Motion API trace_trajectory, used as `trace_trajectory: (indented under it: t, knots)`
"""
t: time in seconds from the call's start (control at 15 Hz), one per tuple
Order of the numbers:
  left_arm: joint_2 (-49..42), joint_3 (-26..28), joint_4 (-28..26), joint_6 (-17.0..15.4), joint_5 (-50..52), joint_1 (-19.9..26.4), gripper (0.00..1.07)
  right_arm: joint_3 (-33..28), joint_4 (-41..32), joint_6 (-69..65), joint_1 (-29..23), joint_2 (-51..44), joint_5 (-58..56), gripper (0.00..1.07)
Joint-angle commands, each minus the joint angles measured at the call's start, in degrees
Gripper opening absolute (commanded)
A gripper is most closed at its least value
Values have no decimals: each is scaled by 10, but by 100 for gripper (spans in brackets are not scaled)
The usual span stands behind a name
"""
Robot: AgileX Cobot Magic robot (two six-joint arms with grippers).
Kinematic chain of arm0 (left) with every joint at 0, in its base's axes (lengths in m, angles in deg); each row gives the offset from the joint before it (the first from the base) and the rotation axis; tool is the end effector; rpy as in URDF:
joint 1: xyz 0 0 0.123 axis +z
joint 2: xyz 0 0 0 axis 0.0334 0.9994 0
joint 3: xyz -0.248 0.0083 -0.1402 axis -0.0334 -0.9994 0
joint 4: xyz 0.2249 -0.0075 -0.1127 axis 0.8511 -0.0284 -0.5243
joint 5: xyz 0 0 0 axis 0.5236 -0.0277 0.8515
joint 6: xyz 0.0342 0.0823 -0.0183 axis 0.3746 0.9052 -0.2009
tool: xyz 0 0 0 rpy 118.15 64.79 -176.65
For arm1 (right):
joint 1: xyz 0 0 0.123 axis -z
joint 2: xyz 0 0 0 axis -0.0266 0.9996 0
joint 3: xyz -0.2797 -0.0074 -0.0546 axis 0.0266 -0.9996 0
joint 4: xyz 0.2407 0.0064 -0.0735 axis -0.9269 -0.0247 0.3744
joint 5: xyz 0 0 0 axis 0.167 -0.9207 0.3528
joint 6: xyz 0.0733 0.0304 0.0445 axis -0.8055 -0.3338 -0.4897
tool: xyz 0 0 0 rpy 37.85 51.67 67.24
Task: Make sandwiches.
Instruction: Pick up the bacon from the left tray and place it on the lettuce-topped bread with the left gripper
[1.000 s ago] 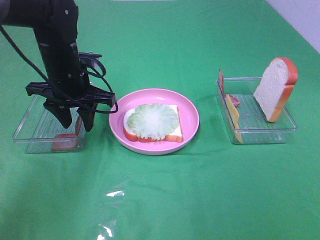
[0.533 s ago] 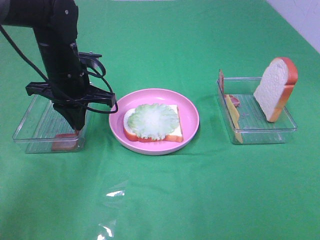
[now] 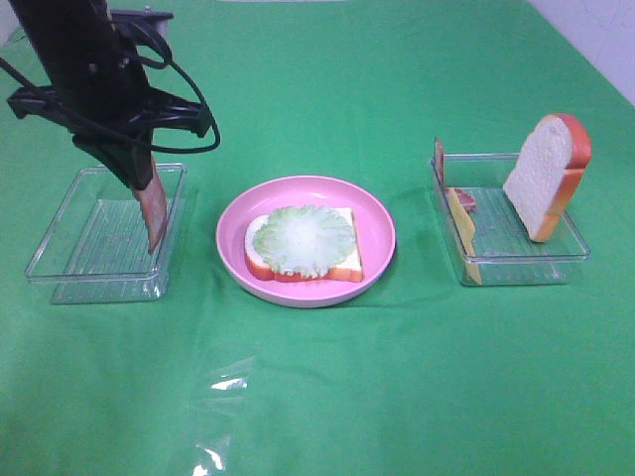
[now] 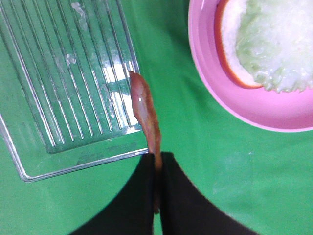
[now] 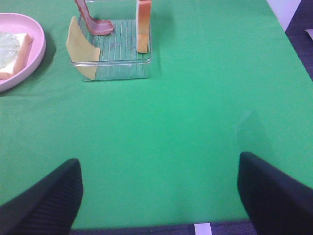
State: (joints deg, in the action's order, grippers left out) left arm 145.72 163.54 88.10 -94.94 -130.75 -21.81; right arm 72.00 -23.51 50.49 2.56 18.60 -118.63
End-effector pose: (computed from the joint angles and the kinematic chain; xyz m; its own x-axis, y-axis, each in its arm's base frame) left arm 0.3595 -0.1601 0.2512 -0.9626 0.1848 -0.1981 0.2010 0.9774 -0.0650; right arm -0.0029 0.0018 0.2616 -0.5309 0.0056 -0.8474 0.0007 1.0000 0.0062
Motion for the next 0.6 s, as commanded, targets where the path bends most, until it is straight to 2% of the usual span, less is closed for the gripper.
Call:
trace_trajectory:
  t: [0.07,0.2,0.4,0.47,0.53,0.6]
  knots:
    - [-23,21,-11,28,0,-2,0,-2,-1,5,1,-9,3,84]
    - [-23,50,-39,59,0,-2,0,-2,-1,5,1,-9,3,84]
    - [-23,69,-136,105,21,-2,0,-2,-1,5,1,-9,3,84]
    - [-22,69,-176,132,36,-2,0,-2,-1,5,1,-9,3,84]
    - [-6,73,-241,172,42,-2,0,-2,-1,5,1,-9,3,84]
    - [5,73,-273,197,50,-2,0,-2,-1,5,1,-9,3,84]
